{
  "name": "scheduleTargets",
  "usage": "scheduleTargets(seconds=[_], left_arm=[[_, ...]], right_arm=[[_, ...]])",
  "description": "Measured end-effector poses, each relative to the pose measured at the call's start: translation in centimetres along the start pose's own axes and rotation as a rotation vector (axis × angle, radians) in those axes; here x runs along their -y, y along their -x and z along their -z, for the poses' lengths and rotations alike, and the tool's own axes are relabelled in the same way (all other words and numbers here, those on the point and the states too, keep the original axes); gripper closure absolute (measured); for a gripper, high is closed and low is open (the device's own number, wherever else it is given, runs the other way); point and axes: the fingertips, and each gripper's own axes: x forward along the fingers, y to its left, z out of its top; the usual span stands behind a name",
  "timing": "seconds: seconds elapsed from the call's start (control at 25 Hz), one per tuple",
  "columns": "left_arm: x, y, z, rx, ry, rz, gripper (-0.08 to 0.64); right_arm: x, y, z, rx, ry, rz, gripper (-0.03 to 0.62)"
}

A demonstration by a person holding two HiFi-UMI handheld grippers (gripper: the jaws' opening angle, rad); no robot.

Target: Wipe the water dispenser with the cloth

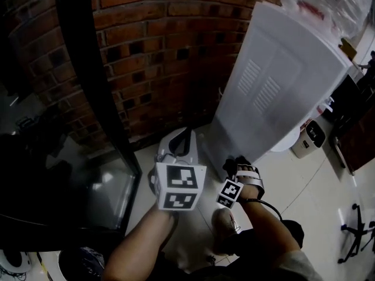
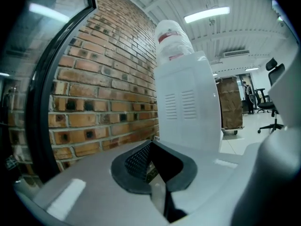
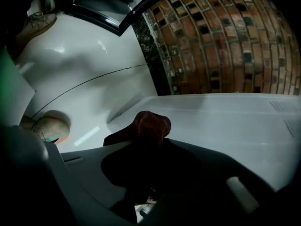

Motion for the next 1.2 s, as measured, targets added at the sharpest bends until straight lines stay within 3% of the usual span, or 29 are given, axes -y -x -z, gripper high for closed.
scheduleTargets(seconds=[0.32,0.68,0.96,1.2], left_arm=[[-0.5,-1.4,1.9,-0.055,0.014,-0.004,0.560],[-0.2,-2.3,4.6,-0.131,-0.018,-0.002,0.560],[0.4,-2.2,2.5,-0.082,-0.019,-0.001,0.560],[1.1,-0.5,0.3,-0.026,-0.029,-0.002,0.560]], right_arm=[[-5.9,-4.2,-1.7,-0.017,0.129,-0.102,0.488],[-9.7,-6.8,-2.1,-0.021,0.077,-0.183,0.489],[-5.9,-2.8,-3.9,0.109,-0.020,-0.180,0.489],[2.8,6.4,-6.0,0.335,-0.272,-0.174,0.488]])
